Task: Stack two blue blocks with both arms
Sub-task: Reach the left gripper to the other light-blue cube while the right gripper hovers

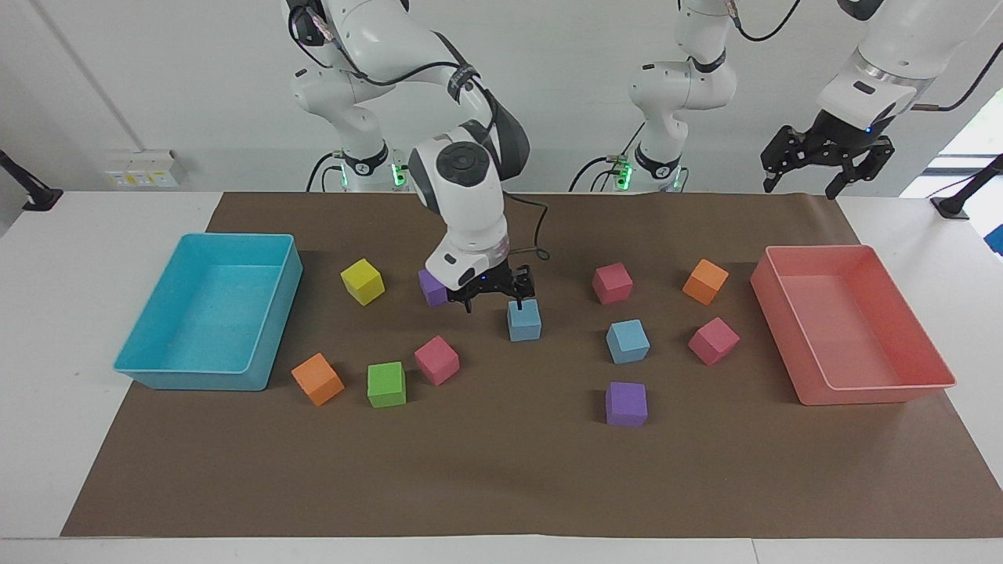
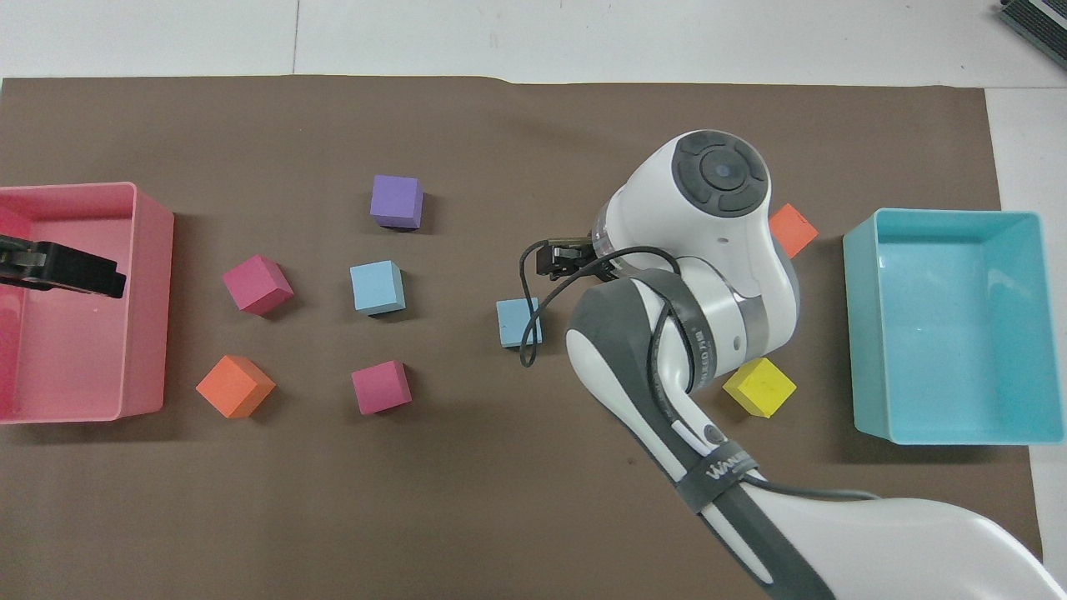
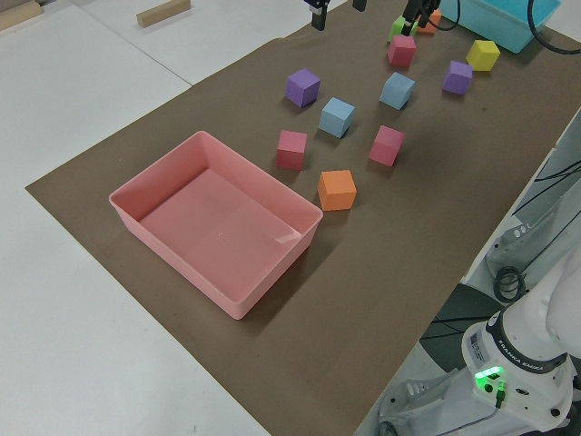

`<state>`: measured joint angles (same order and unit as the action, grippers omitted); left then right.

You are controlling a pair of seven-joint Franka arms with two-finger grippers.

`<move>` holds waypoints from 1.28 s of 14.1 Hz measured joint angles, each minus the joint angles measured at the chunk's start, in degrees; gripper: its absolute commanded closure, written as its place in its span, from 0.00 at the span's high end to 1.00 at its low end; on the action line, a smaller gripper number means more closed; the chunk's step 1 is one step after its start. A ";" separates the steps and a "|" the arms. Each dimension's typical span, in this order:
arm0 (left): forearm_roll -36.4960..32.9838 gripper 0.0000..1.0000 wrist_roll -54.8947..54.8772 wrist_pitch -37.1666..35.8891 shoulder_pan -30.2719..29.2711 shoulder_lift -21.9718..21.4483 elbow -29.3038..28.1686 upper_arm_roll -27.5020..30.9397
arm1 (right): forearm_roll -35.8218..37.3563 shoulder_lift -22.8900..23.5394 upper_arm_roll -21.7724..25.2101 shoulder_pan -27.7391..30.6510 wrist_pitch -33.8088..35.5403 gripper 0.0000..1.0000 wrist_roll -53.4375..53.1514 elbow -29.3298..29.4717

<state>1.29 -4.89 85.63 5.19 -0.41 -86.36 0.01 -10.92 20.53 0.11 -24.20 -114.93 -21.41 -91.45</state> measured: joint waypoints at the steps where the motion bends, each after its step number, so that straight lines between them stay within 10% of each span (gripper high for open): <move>1: 0.00 1.00 1.50 1.73 0.91 0.23 -1.07 -0.11 | -2.41 -0.10 0.00 0.99 0.11 0.79 1.88 -0.24; 6: 0.00 1.00 3.96 6.50 3.49 1.06 -5.56 -0.32 | -15.66 -1.14 0.03 3.67 -3.46 0.00 11.32 -6.24; 18: 0.00 1.00 14.50 24.67 4.24 1.89 -19.15 -5.84 | -39.55 -1.45 0.23 6.95 -9.03 0.00 33.68 -20.47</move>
<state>1.29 9.61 110.30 9.43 1.48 -105.51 -5.83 -50.47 19.08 0.34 -17.25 -123.96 12.27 -111.92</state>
